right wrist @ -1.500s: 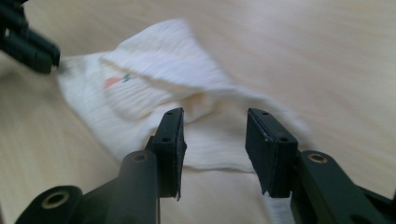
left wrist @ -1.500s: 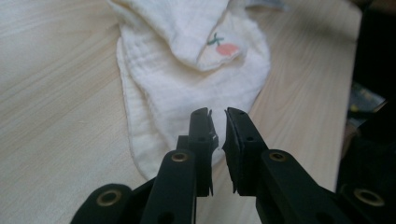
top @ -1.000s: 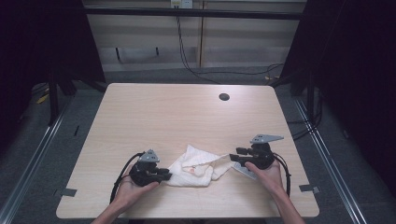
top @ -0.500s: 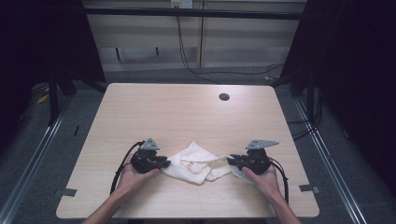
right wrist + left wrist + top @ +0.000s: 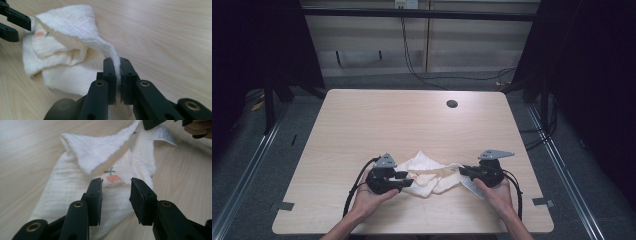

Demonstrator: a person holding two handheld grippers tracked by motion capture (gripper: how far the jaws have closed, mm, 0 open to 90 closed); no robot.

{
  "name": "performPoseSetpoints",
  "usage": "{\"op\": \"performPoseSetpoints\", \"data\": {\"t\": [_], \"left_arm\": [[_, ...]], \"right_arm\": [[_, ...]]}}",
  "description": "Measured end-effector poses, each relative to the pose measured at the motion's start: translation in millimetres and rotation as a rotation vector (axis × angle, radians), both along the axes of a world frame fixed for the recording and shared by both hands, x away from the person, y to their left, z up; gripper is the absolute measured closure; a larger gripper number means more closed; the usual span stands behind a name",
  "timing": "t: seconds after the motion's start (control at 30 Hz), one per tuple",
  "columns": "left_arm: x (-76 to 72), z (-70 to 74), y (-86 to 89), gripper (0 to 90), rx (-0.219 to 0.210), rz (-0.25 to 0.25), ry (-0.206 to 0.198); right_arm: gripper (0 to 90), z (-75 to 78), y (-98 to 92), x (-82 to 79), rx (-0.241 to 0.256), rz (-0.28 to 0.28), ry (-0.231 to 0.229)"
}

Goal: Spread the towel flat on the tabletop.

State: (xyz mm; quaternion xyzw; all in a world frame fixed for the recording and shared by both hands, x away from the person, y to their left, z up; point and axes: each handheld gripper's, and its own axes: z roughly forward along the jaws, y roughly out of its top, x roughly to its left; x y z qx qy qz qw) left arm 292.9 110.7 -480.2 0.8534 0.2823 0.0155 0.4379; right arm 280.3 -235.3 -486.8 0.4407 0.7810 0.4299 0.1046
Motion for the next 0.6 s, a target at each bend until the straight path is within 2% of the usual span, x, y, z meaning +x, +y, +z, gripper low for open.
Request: {"op": "performPoseSetpoints", "data": {"t": [0.1, 0.17, 0.3, 0.37, 0.5, 0.6], "left_arm": [[1.5, -4.0, -1.6, 58.9, -0.003, 0.007, 0.027], [0.4, -4.7, -3.3, 57.7, 0.0, -0.004, 0.022], [0.0, -7.3, -9.6, 52.7, 0.004, -0.009, 0.029], [1.4, -9.2, -15.6, 50.5, 0.0, -0.005, 0.045], [3.1, -10.3, -27.5, 49.0, 0.01, -0.011, 0.034], [5.2, -8.2, -33.7, 50.1, -0.014, -0.016, 0.013]], "right_arm": [[85.3, -6.3, -1.1, 1.7, -0.041, -0.023, 0.019], [85.3, -10.7, -3.0, 2.4, -0.06, -0.036, 0.038], [85.3, -13.2, -3.5, 0.5, -0.054, -0.028, 0.038], [85.3, -12.1, -3.4, 0.6, -0.04, -0.024, 0.03], [85.1, -10.3, -3.8, 0.4, -0.025, -0.025, 0.023], [84.9, -9.1, -4.1, -0.4, -0.019, -0.023, 0.014]]}}
